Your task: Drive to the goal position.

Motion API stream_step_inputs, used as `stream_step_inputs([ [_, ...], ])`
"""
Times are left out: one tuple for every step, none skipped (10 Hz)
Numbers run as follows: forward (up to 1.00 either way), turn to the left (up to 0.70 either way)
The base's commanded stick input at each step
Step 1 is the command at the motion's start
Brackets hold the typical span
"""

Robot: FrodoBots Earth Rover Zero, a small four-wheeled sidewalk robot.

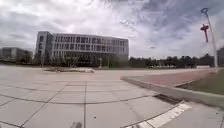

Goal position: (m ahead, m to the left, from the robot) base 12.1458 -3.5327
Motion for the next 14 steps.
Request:
stream_step_inputs([
  [0.07,0.00],
  [0.07,0.00],
  [0.06,0.00],
  [0.06,0.00],
  [0.06,0.00],
  [0.06,0.00],
  [0.06,0.00],
  [0.06,0.00],
  [0.06,0.00],
  [0.06,0.00],
  [0.06,0.00],
  [0.06,0.00],
  [0.06,0.00],
  [0.06,0.00],
])
